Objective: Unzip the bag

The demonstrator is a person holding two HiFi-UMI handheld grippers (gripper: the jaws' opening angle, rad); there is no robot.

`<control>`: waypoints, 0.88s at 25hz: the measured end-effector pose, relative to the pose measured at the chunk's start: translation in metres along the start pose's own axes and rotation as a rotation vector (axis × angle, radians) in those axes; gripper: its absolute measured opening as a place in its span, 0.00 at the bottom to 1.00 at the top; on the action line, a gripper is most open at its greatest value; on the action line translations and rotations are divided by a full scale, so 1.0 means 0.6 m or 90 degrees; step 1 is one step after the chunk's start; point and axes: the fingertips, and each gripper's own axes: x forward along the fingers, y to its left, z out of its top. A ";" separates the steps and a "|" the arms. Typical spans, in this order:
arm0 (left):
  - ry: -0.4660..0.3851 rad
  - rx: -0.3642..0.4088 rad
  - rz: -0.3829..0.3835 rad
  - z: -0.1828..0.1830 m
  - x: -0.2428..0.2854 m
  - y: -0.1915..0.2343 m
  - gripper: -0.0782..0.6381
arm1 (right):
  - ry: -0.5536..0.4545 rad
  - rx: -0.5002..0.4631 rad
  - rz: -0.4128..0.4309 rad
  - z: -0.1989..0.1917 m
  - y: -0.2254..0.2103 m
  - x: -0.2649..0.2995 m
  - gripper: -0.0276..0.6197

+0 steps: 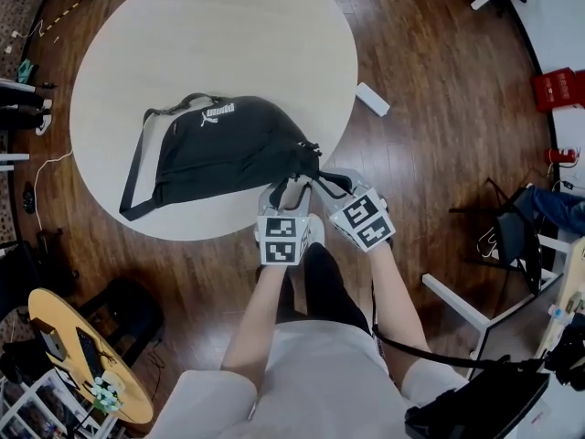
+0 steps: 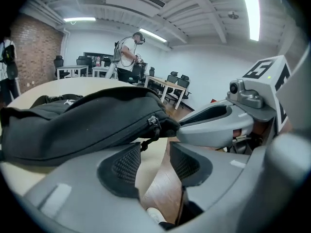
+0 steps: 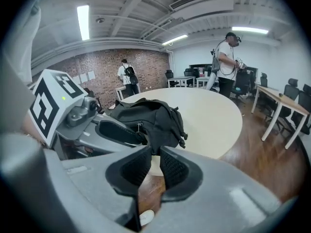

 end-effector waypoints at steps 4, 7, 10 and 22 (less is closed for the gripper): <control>-0.040 -0.004 0.048 0.014 -0.004 0.013 0.29 | 0.008 -0.002 -0.003 0.006 0.002 -0.006 0.11; -0.058 0.020 0.060 0.024 -0.012 0.018 0.20 | 0.002 0.002 -0.009 0.014 0.000 -0.009 0.11; -0.063 0.016 0.063 0.022 -0.023 0.028 0.19 | -0.004 0.007 -0.022 0.017 -0.003 -0.009 0.11; -0.049 0.015 0.097 -0.034 -0.081 0.137 0.18 | 0.007 0.091 -0.091 -0.010 -0.021 -0.003 0.11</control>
